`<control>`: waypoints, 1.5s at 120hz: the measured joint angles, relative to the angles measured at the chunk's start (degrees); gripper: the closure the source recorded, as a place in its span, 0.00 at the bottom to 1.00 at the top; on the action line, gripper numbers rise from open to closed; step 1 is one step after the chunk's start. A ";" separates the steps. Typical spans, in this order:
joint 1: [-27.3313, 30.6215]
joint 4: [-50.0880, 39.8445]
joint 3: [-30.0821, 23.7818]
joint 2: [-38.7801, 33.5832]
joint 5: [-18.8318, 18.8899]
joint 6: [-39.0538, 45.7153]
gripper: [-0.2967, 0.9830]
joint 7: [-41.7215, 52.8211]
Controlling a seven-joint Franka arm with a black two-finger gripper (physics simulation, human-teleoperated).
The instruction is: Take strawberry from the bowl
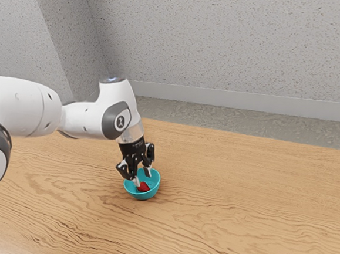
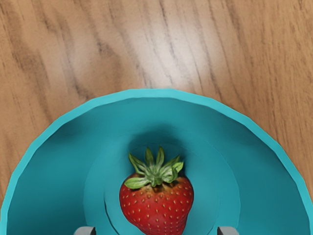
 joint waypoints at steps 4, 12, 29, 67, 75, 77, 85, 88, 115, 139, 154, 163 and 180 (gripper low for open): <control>0.05 0.00 0.00 0.17 -0.06 0.13 0.55 -0.23; 0.18 0.00 0.00 0.64 -0.14 0.36 0.56 -0.64; 0.41 0.00 0.01 1.68 -0.68 0.64 0.56 -1.39; 0.46 0.57 0.00 3.28 -1.56 1.30 0.59 -2.41; 0.46 0.60 0.02 3.34 -1.59 1.43 0.61 -2.51; 0.46 0.61 0.04 3.34 -1.60 1.45 0.61 -2.53; 0.46 0.61 0.04 3.36 -1.61 1.52 0.62 -2.61; 0.46 0.61 0.03 3.36 -1.62 1.54 0.62 -2.64; 0.47 0.62 0.09 3.35 -1.59 1.55 0.66 -2.79; 0.61 0.61 0.41 0.54 -1.27 -0.03 0.69 -2.90; 0.55 0.57 -0.65 -4.58 -0.18 -1.94 0.70 -2.98; 0.40 0.56 -4.00 -6.32 0.76 -2.67 0.70 -3.03; 0.15 3.51 -9.27 -4.94 2.23 -3.24 0.71 -3.13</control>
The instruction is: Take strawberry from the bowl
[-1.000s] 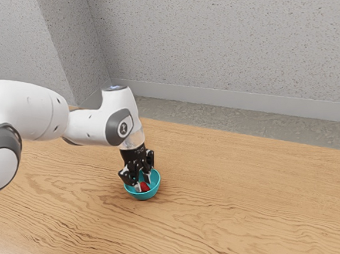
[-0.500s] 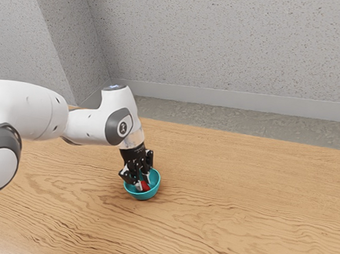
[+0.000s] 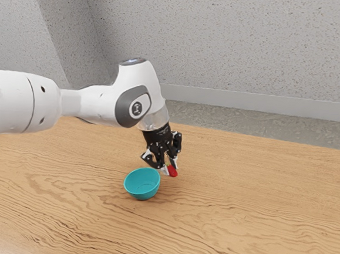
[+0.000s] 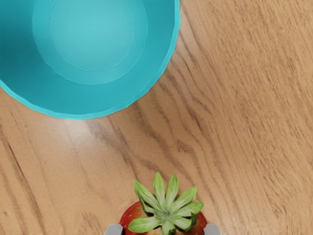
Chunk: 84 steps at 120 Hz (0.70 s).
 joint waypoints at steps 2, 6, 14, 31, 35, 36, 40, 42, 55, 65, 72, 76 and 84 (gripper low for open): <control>-0.01 0.64 -0.29 0.68 0.08 -0.04 0.71 -0.01; 0.01 1.42 -0.87 1.73 0.21 -0.09 0.71 -0.03; 0.01 1.84 -2.10 3.48 0.35 -0.16 0.71 -0.06; -0.02 2.61 -4.53 7.95 0.43 1.44 0.72 -0.12; -0.02 2.70 -4.65 8.50 0.45 1.89 0.72 -0.13; -0.03 2.72 -4.67 8.60 0.45 2.00 0.72 -0.13; -0.02 2.77 -4.72 8.89 0.48 2.39 0.70 -0.07; -0.02 2.81 -4.74 9.02 0.47 2.58 0.68 0.02; -0.04 3.28 -4.70 9.57 0.40 3.60 0.51 0.67; 0.19 3.54 -4.44 6.88 0.44 3.33 0.42 1.73; 2.90 3.59 -4.19 0.59 0.36 0.61 0.37 4.56; 5.48 3.56 -4.14 -3.58 0.26 -1.46 0.35 7.11; 10.34 5.82 -3.42 -11.83 0.27 -6.80 0.32 13.18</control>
